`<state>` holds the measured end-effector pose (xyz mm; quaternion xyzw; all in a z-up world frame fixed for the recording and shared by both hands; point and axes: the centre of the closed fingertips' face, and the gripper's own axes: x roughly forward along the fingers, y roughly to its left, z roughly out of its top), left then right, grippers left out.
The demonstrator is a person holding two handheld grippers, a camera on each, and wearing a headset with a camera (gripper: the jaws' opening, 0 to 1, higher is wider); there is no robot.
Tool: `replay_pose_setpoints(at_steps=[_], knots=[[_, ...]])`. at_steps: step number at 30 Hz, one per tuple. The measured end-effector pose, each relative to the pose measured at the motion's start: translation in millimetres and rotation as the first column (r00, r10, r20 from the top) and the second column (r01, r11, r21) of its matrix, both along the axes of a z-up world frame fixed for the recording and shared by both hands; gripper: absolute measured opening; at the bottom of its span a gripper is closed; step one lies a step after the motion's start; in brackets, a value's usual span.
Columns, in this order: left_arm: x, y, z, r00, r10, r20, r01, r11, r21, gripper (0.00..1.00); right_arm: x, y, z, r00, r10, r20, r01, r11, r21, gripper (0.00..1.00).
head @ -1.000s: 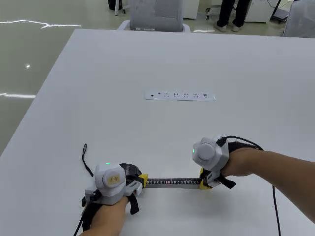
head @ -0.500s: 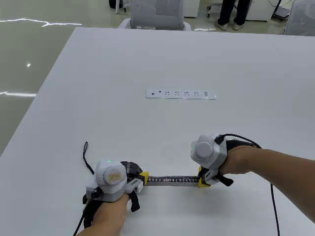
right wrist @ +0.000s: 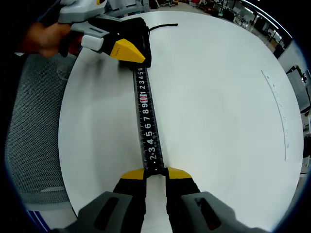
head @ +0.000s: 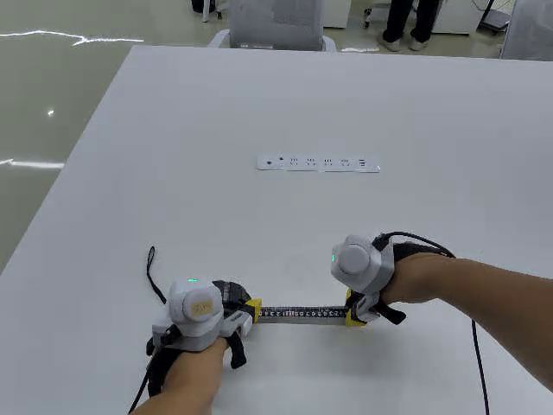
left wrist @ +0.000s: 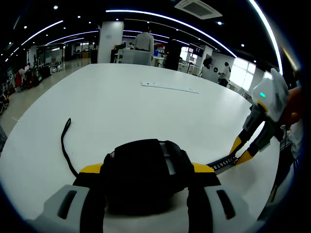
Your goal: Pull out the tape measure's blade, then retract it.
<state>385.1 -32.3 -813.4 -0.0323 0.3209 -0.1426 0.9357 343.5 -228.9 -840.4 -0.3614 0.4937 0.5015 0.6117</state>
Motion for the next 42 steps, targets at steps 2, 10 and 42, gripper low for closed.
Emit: replay_pose_setpoints(at_steps=[2, 10, 42], knots=[[-0.1, 0.0, 0.1, 1.000, 0.000, 0.000, 0.000, 1.000, 0.000, 0.65, 0.0, 0.8, 0.2, 1.000, -0.001, 0.000, 0.001, 1.000, 0.001, 0.14], [-0.3, -0.3, 0.5, 1.000, 0.002, -0.002, -0.002, 1.000, -0.003, 0.65, -0.3, 3.8, 0.9, 1.000, 0.003, -0.001, -0.003, 1.000, 0.001, 0.14], [-0.3, 0.6, -1.0, 1.000, 0.006, -0.006, -0.006, 1.000, -0.016, 0.65, 2.1, 19.1, 0.3, 1.000, 0.008, 0.004, -0.008, 1.000, 0.008, 0.14]])
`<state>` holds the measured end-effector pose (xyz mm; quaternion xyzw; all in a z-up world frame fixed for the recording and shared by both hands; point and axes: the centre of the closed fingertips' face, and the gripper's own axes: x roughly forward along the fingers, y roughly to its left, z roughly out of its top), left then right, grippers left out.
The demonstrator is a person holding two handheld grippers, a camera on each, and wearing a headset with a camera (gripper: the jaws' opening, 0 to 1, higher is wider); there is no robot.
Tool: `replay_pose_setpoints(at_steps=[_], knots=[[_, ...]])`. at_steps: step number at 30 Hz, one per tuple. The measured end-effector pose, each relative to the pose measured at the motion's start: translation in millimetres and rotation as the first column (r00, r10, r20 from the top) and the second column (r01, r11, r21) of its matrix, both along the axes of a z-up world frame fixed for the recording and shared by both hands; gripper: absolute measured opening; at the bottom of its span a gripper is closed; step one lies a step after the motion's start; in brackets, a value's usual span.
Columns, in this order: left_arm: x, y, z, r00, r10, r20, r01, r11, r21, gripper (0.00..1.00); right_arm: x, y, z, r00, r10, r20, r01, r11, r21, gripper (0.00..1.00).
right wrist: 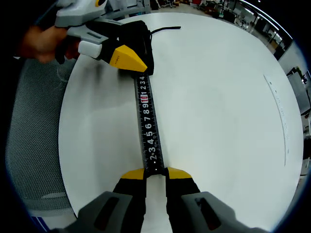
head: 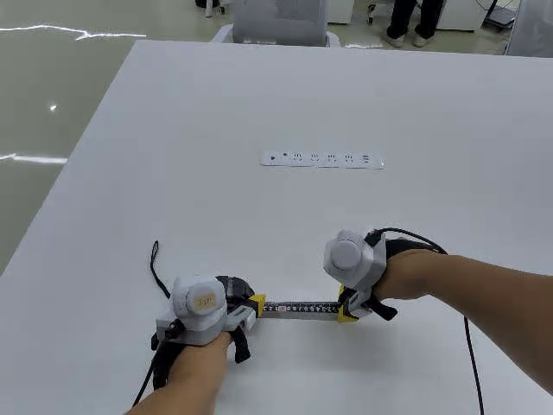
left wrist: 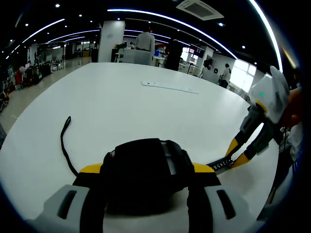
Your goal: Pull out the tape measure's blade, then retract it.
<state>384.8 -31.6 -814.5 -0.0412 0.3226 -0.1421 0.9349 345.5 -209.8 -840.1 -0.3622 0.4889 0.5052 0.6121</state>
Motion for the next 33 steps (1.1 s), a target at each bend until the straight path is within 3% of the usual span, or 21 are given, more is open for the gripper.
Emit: replay_pose_setpoints(at_steps=[33], knots=[[-1.2, -0.5, 0.4, 1.000, 0.001, 0.003, -0.001, 1.000, 0.000, 0.66, 0.7, 16.8, 1.3, 1.000, 0.006, 0.006, -0.006, 1.000, 0.025, 0.14]])
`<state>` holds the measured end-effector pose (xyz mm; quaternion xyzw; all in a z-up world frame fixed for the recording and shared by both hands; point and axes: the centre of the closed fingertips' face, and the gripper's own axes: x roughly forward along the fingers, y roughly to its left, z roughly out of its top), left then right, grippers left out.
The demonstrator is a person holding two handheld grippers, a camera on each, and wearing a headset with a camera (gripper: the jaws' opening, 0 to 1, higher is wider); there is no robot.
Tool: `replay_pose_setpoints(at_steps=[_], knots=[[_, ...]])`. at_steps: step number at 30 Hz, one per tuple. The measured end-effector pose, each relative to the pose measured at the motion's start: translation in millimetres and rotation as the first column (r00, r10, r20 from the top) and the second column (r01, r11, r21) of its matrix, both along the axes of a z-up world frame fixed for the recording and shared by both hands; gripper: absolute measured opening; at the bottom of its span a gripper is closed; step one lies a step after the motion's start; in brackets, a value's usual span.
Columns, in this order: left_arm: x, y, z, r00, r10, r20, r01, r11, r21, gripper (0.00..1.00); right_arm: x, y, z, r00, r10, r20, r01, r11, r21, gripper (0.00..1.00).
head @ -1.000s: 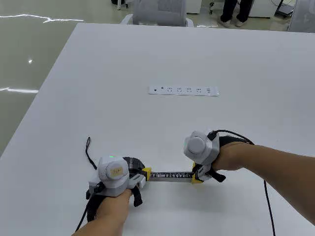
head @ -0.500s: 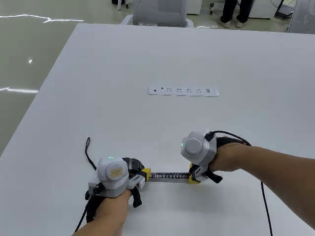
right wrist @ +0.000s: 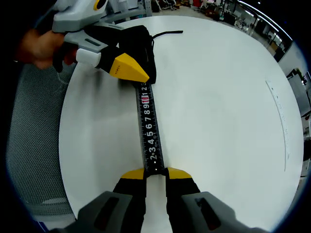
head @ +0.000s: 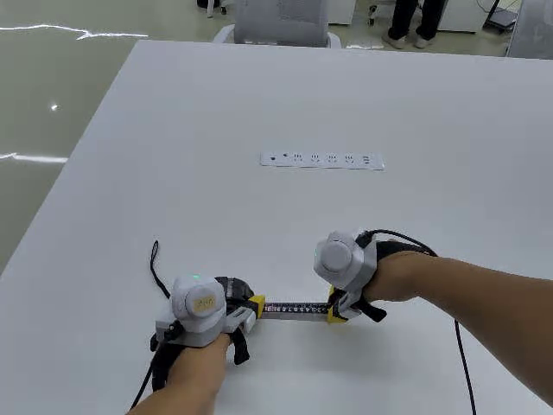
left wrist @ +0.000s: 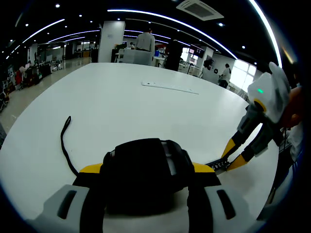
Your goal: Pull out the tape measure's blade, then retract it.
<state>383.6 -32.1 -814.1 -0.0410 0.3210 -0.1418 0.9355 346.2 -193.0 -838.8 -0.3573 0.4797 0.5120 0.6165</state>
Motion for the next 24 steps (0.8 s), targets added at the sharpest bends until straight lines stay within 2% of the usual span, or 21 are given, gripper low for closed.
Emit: replay_pose_setpoints(at_steps=[24], knots=[[0.4, -0.1, -0.4, 1.000, 0.001, 0.000, -0.001, 1.000, -0.004, 0.66, 1.5, 13.0, -0.8, 1.000, 0.014, 0.003, -0.014, 1.000, 0.019, 0.14]])
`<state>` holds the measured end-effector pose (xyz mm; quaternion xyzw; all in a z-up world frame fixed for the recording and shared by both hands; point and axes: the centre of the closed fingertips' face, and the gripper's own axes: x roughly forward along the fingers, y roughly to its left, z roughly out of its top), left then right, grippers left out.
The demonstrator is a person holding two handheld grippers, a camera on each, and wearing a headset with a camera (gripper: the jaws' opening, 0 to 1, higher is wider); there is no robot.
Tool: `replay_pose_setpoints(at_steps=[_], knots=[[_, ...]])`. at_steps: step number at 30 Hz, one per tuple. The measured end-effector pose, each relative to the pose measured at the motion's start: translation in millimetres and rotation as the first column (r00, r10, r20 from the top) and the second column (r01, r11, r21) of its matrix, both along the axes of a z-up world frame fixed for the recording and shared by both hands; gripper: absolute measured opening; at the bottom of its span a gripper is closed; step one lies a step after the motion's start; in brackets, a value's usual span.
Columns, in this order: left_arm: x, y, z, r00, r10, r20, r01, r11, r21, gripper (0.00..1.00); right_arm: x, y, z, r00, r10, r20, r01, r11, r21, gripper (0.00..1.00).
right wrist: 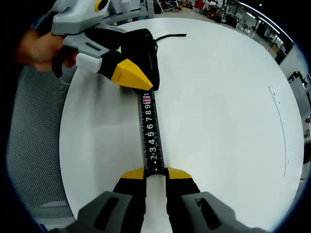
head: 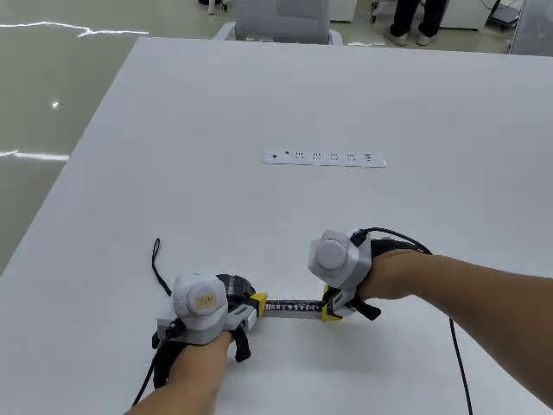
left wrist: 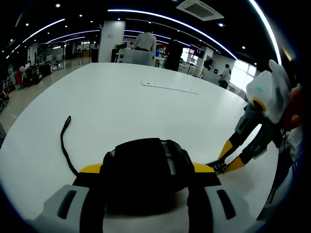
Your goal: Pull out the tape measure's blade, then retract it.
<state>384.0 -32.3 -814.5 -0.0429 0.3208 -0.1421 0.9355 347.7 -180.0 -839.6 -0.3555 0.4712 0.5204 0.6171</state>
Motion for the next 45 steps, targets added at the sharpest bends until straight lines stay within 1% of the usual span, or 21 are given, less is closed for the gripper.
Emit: replay_pose_setpoints(at_steps=[23, 45], knots=[[-0.5, -1.1, -0.2, 1.000, -0.008, -0.005, 0.008, 1.000, -0.001, 0.66, -0.7, 14.4, -1.4, 1.000, 0.014, 0.002, -0.014, 1.000, 0.014, 0.14], [-0.7, -1.2, -0.4, 1.000, -0.009, -0.001, 0.009, 1.000, -0.002, 0.66, -1.2, 26.4, -0.4, 1.000, 0.018, 0.000, -0.018, 0.999, 0.028, 0.14]])
